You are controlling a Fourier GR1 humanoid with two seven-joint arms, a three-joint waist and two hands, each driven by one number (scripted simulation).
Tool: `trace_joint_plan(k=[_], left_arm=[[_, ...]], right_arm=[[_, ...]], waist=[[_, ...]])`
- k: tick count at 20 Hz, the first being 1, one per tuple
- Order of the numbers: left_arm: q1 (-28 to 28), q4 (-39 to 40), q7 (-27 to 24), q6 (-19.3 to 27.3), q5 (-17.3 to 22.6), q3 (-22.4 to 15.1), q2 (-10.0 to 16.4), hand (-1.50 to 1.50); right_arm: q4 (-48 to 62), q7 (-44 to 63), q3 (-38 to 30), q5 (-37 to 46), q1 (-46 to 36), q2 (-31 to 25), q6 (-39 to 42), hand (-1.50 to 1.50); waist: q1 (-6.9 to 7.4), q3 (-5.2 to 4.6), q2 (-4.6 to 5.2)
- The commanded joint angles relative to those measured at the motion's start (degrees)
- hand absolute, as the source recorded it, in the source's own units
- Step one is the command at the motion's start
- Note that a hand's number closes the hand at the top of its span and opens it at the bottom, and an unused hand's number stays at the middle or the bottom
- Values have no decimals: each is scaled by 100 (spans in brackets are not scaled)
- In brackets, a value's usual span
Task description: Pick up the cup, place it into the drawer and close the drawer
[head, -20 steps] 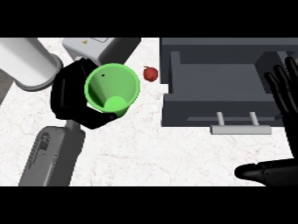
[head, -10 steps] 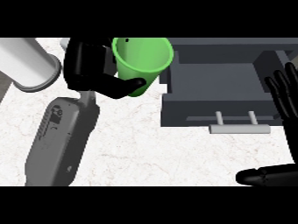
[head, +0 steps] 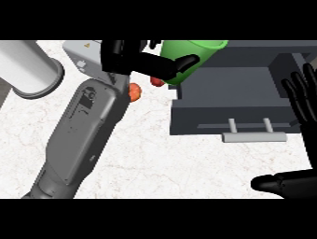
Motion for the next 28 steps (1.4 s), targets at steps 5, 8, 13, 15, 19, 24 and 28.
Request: trace_joint_plan(k=[5,8,13,15,19,24,28], left_arm=[[-1155,1788,-432,253,513,-10,-5,150],[-1245,2056,-538,565,684,-410,-5,150],[-1657,3008,-1030,684,1151,-753,-5,150],[-1855,3407,-1099,743,1246,-773,-5,150],[-2124,4019,-1311,481,1466,-876,-5,150],[-2298,4161,-1181,896,1901,-1732,-5,150],[-2292,4326,-1263,1012,2074,-2134,-5,150]], right_arm=[[5,-23,155,87,46,52,41,-150],[171,10,119,153,-196,54,-67,-150],[168,70,-144,-105,-312,-133,59,-150],[253,-66,113,124,-293,103,-80,-150],[109,-249,124,135,-109,86,33,-150],[297,-186,90,-40,-292,49,115,-150],[317,-204,261,124,-330,133,62,-150]], waist=[[-90,0,29],[-60,0,20],[-162,2,47],[-184,2,57],[-234,3,75],[-405,7,92],[-496,7,123]])
